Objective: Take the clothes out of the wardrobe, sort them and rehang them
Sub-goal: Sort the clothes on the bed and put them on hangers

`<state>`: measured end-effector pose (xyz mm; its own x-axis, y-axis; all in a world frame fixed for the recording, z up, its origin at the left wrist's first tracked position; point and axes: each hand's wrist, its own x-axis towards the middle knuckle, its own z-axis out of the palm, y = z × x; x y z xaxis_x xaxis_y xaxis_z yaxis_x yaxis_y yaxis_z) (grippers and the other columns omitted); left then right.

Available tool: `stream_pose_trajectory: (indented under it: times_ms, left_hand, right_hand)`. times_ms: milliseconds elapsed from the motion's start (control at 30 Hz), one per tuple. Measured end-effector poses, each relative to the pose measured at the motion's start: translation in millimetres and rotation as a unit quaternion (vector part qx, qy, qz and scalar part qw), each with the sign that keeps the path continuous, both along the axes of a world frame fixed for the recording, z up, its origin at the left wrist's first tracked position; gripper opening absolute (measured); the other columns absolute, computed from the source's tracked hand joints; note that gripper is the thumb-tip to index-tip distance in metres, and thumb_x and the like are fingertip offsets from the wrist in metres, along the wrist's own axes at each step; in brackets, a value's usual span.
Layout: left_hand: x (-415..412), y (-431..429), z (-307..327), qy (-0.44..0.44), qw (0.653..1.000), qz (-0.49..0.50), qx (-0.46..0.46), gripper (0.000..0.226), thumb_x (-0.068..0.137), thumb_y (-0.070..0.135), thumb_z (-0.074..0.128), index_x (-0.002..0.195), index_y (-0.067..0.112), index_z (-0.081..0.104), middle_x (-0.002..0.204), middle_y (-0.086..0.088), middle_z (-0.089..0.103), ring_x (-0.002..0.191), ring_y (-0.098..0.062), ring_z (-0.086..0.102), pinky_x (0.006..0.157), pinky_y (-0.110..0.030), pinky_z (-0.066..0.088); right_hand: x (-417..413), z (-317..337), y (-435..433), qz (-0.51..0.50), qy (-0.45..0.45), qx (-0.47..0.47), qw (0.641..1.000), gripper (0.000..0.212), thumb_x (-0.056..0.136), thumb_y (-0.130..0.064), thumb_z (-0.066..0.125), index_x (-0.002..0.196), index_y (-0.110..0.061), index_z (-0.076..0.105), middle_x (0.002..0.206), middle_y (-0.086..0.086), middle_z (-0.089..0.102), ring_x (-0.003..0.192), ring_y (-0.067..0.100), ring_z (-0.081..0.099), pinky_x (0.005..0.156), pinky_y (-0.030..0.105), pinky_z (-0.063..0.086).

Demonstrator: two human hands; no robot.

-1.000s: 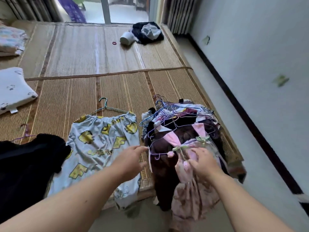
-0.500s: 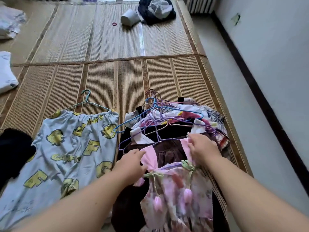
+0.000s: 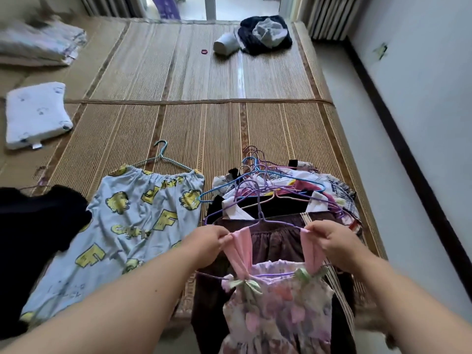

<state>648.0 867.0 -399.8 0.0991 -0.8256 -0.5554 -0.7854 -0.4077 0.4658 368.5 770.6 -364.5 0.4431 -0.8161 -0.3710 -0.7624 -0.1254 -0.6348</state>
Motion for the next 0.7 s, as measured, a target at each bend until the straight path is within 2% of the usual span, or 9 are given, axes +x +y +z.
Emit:
stream_pose_trajectory:
  times_ms: [67, 133, 233, 333, 400, 467, 533, 600, 700]
  left_hand:
    - [15.4, 20.3, 20.8, 0.035, 0.999, 0.006, -0.008, 0.023, 0.096, 0.04, 0.047, 0.097, 0.029, 0.067, 0.088, 0.005, 0.067, 0.076, -0.011, 0.056, 0.06, -0.023, 0.038]
    - [37.0, 49.2, 41.1, 0.059, 0.998, 0.018, -0.013, 0.023, 0.095, 0.04, 0.049, 0.083, 0.029, 0.065, 0.072, 0.008, 0.062, 0.065, -0.007, 0.052, 0.054, -0.022, 0.035]
    - [81.3, 98.1, 67.5, 0.061, 0.997, 0.042, -0.028, 0.024, 0.093, 0.041, 0.052, 0.077, 0.029, 0.064, 0.069, 0.012, 0.062, 0.067, -0.008, 0.055, 0.056, -0.024, 0.038]
    - [142.0, 152.5, 96.5, 0.011, 0.996, 0.07, -0.046, 0.025, 0.091, 0.046, 0.052, 0.076, 0.028, 0.061, 0.076, 0.009, 0.064, 0.075, -0.013, 0.058, 0.064, -0.028, 0.043]
    - [184.7, 189.7, 113.0, -0.011, 0.994, 0.091, -0.053, 0.026, 0.092, 0.046, 0.052, 0.08, 0.026, 0.063, 0.079, 0.007, 0.065, 0.08, -0.016, 0.059, 0.067, -0.03, 0.043]
    - [230.9, 231.4, 128.8, -0.024, 0.991, 0.118, -0.064, 0.025, 0.091, 0.046, 0.052, 0.076, 0.028, 0.063, 0.075, 0.006, 0.063, 0.076, -0.013, 0.058, 0.063, -0.029, 0.04]
    - [273.6, 268.8, 144.0, -0.045, 0.985, 0.146, -0.077, 0.028, 0.09, 0.046, 0.053, 0.065, 0.033, 0.056, 0.068, 0.007, 0.06, 0.07, -0.01, 0.055, 0.059, -0.026, 0.037]
    - [318.9, 308.9, 158.9, -0.067, 0.975, 0.19, -0.096, 0.026, 0.089, 0.046, 0.053, 0.065, 0.034, 0.055, 0.07, 0.012, 0.059, 0.073, -0.007, 0.056, 0.06, -0.026, 0.038]
    - [381.2, 364.9, 176.6, -0.13, 0.956, 0.24, -0.103, 0.021, 0.088, 0.046, 0.052, 0.07, 0.037, 0.055, 0.074, 0.018, 0.058, 0.078, -0.004, 0.055, 0.062, -0.027, 0.038]
  right_hand:
    - [11.5, 20.2, 17.6, -0.016, -0.032, 0.024, 0.999, 0.025, 0.089, -0.012, 0.061, 0.071, -0.027, 0.068, 0.068, -0.011, 0.066, 0.06, -0.006, 0.053, 0.058, 0.011, 0.039]
    - [33.3, 38.8, 39.7, -0.022, -0.05, 0.039, 0.998, 0.025, 0.088, -0.011, 0.062, 0.069, -0.026, 0.069, 0.065, -0.011, 0.065, 0.058, -0.005, 0.051, 0.059, 0.013, 0.04]
    - [79.8, 60.1, 75.9, -0.003, -0.038, 0.046, 0.998, 0.026, 0.087, -0.009, 0.064, 0.068, -0.026, 0.068, 0.067, -0.006, 0.066, 0.064, 0.005, 0.051, 0.063, 0.024, 0.043]
    - [142.5, 76.9, 116.1, 0.018, -0.047, 0.063, 0.997, 0.029, 0.086, -0.005, 0.062, 0.067, -0.026, 0.068, 0.06, -0.01, 0.062, 0.056, 0.0, 0.048, 0.056, 0.02, 0.041]
    - [190.1, 86.9, 142.3, 0.042, -0.061, 0.071, 0.995, 0.025, 0.086, -0.009, 0.063, 0.07, -0.027, 0.069, 0.062, -0.009, 0.062, 0.056, 0.0, 0.048, 0.056, 0.019, 0.041]
    - [244.9, 95.6, 167.8, 0.069, -0.071, 0.077, 0.992, 0.02, 0.088, -0.015, 0.064, 0.072, -0.028, 0.069, 0.065, -0.007, 0.062, 0.061, 0.006, 0.049, 0.059, 0.025, 0.041]
    - [296.6, 99.3, 188.7, 0.096, -0.071, 0.075, 0.99, 0.022, 0.089, -0.016, 0.063, 0.072, -0.028, 0.07, 0.066, -0.007, 0.063, 0.064, 0.008, 0.049, 0.061, 0.027, 0.04]
    - [354.8, 99.6, 209.1, 0.137, -0.052, 0.076, 0.986, 0.021, 0.09, -0.013, 0.06, 0.078, -0.026, 0.069, 0.077, -0.001, 0.067, 0.069, 0.015, 0.053, 0.063, 0.03, 0.04]
    - [442.0, 101.8, 239.1, 0.207, -0.023, 0.065, 0.976, 0.02, 0.091, -0.011, 0.057, 0.097, -0.026, 0.068, 0.093, 0.003, 0.069, 0.079, 0.023, 0.064, 0.067, 0.034, 0.05]
